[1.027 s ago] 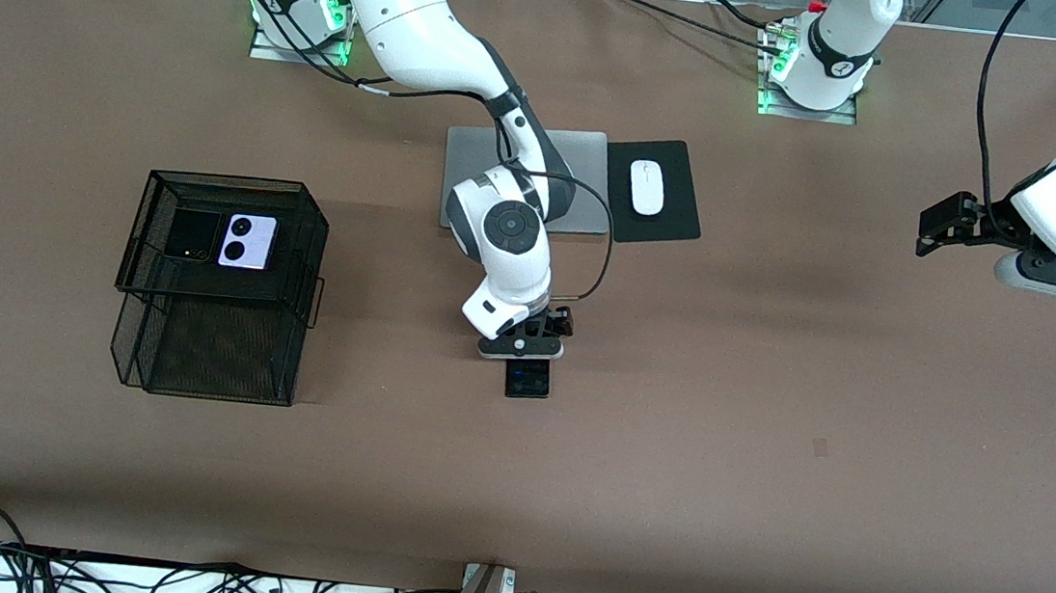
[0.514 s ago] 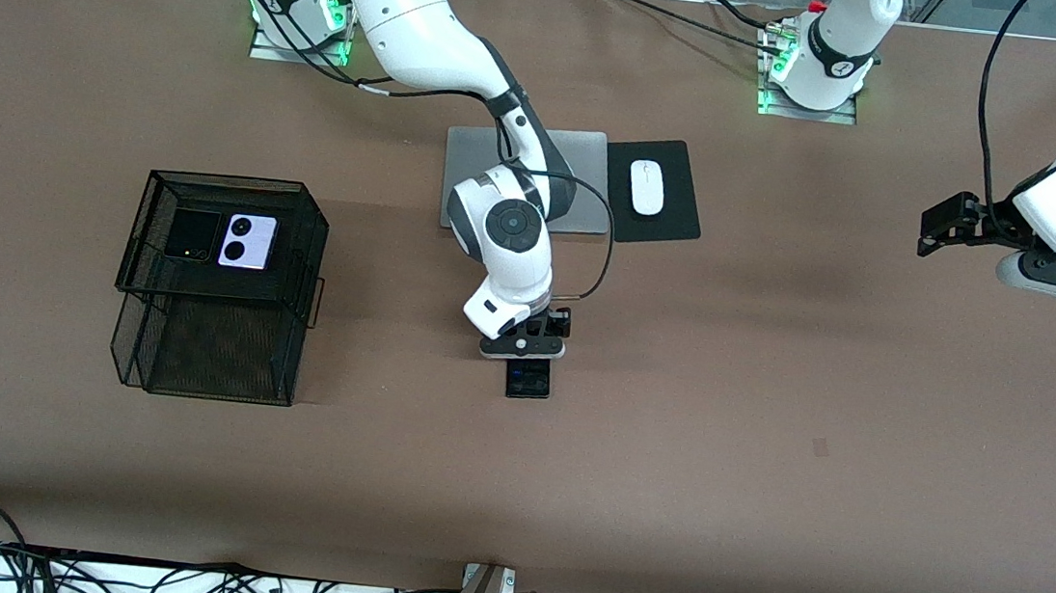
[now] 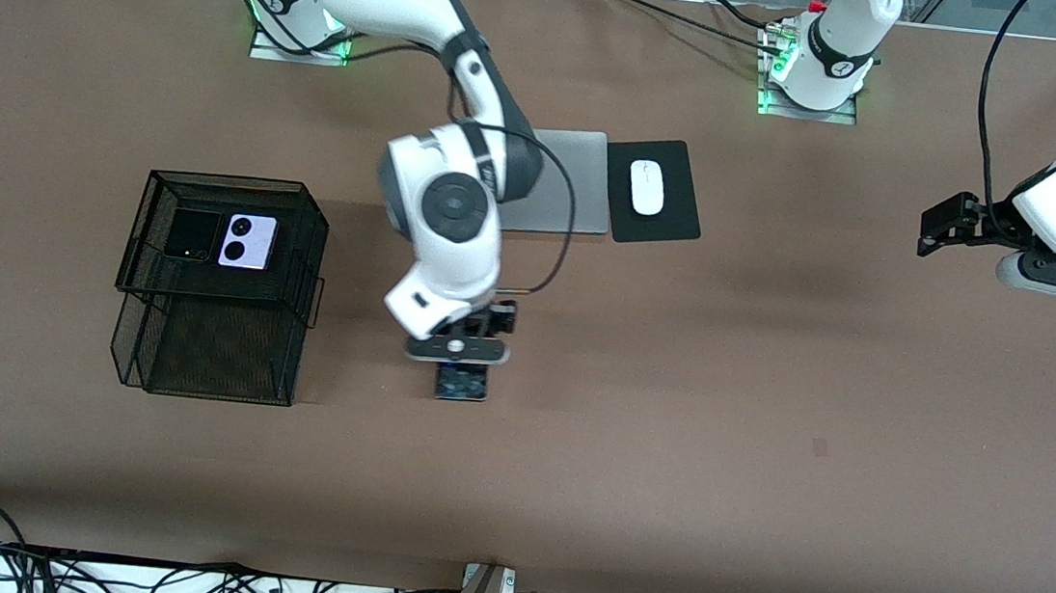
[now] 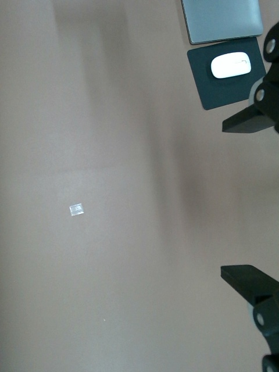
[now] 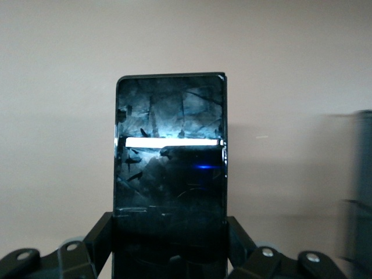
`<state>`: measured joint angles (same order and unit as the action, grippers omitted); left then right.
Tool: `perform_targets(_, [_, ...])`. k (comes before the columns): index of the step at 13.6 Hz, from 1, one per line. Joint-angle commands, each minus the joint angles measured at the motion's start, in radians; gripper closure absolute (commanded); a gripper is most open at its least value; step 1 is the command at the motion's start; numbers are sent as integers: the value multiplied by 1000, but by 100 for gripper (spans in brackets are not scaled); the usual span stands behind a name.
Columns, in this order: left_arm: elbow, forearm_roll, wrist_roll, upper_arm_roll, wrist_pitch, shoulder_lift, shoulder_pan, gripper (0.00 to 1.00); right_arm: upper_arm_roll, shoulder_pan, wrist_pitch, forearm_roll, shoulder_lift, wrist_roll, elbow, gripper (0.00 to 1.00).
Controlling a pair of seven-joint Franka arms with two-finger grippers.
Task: Place phones with both arms
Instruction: 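Lift and carry the black bar phone over the mesh basket with the right gripper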
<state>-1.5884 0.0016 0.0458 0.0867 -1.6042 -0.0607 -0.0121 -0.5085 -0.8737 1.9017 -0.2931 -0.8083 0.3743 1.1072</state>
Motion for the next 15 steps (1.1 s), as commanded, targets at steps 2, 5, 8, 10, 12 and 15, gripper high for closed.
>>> perform_targets(2, [-4, -22, 17, -4, 10, 7, -2, 0, 18, 216, -148, 0, 152, -297, 43, 90])
perform_targets(5, [-4, -22, 16, -4, 10, 7, -2, 0, 13, 356, -156, 0, 178, -551, 75, 90])
perform_targets(8, [-4, -22, 16, -4, 10, 7, -2, 0, 13, 413, -90, 0, 172, -632, 136, 90])
perform_targets(10, [-2, -22, 16, -4, 10, 7, -2, 0, 15, 417, 23, -1, 170, -650, 222, 90])
perform_targets(12, [-2, -22, 16, -4, 10, 7, -2, 0, 18, 412, 85, -1, 169, -650, 278, 90])
perform_targets(15, [-2, -22, 16, -2, 10, 7, -2, 0, 19, 426, 164, -1, 147, -641, 350, 90])
